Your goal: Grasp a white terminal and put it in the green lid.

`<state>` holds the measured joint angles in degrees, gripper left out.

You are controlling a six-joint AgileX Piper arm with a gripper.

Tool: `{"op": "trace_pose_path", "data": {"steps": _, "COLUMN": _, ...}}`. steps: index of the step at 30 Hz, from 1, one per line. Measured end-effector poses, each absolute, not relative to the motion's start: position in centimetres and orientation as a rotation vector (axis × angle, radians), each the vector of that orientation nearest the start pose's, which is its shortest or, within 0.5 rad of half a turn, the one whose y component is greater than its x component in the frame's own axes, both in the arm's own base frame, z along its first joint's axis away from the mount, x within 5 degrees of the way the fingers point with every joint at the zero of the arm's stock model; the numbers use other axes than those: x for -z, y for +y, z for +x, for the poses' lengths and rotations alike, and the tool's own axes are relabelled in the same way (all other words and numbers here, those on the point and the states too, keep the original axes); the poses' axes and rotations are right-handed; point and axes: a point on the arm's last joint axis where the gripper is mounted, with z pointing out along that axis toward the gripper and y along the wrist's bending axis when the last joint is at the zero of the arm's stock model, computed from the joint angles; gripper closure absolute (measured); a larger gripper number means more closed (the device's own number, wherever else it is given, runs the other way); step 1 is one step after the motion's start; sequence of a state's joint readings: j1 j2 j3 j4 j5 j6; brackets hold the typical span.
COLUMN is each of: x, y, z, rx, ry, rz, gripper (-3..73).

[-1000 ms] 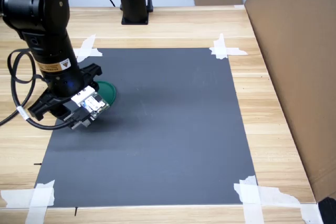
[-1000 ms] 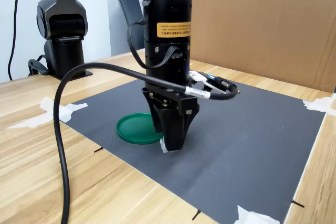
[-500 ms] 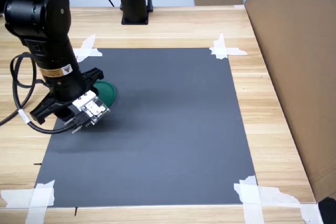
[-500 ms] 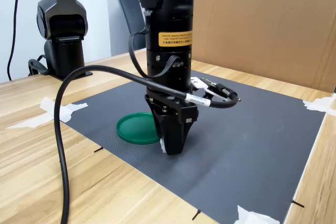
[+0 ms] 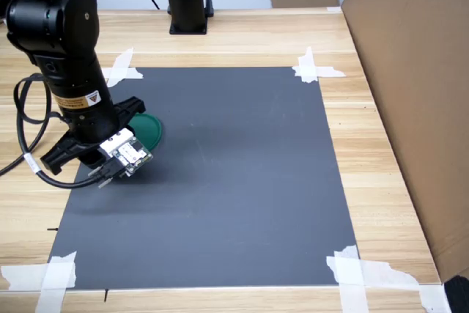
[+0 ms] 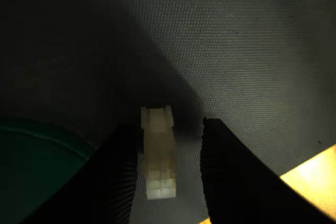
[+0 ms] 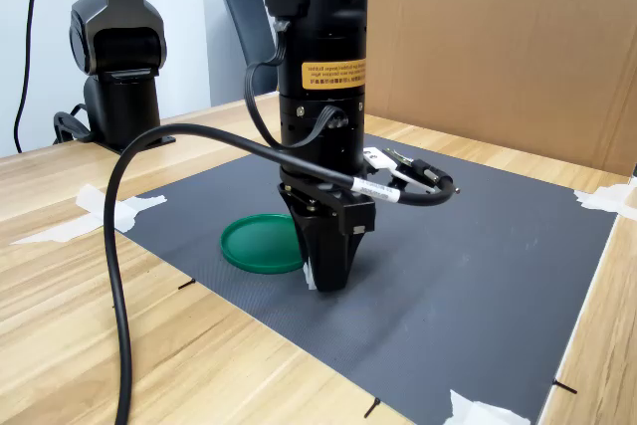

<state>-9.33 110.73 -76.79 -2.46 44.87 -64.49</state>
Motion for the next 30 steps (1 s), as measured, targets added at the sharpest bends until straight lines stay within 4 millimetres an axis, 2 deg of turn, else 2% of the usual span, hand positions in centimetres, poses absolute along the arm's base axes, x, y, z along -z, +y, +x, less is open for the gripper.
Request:
{"op": "trace_pose_path", "data": {"steps": 8, "x": -17.7, "y": -6.6, "z": 38.6, "rx": 0.265, "ry": 2.596, "rz": -1.382, "gripper": 39.0}}
{"op": "trace_pose_path", "data": {"steps": 10, "x": -17.7, "y": -6.6, "z": 38.6, "rx": 0.264, "ry": 2.596, "rz": -1.381, "gripper": 42.8}}
{"op": "trace_pose_path", "data": {"steps": 11, "x": -17.7, "y": -6.6, "z": 38.6, "rx": 0.264, "ry": 2.595, "rz": -1.381, "gripper": 48.2}}
{"op": "trace_pose_path", "data": {"steps": 15, "x": -17.6, "y": -6.6, "z": 38.7, "rx": 0.261, "ry": 2.602, "rz": -1.372, "gripper": 55.1}}
{"op": "trace_pose_path", "data": {"steps": 16, "x": -17.6, "y": -6.6, "z": 38.7, "rx": 0.260, "ry": 2.606, "rz": -1.362, "gripper": 59.4}}
{"op": "trace_pose_path", "data": {"steps": 23, "x": -17.6, "y": -6.5, "z": 38.6, "rx": 0.233, "ry": 2.646, "rz": -1.280, "gripper": 60.3}}
{"op": "trace_pose_path", "data": {"steps": 24, "x": -17.8, "y": -6.4, "z": 38.5, "rx": 0.224, "ry": 2.653, "rz": -1.268, "gripper": 60.3}}
{"op": "trace_pose_path", "data": {"steps": 27, "x": -20.8, "y": -6.1, "z": 37.4, "rx": 0.216, "ry": 2.646, "rz": -1.227, "gripper": 60.3}}
{"op": "trace_pose_path", "data": {"steps": 30, "x": -22.1, "y": -5.9, "z": 36.9, "rx": 0.219, "ry": 2.635, "rz": -1.201, "gripper": 60.3}}
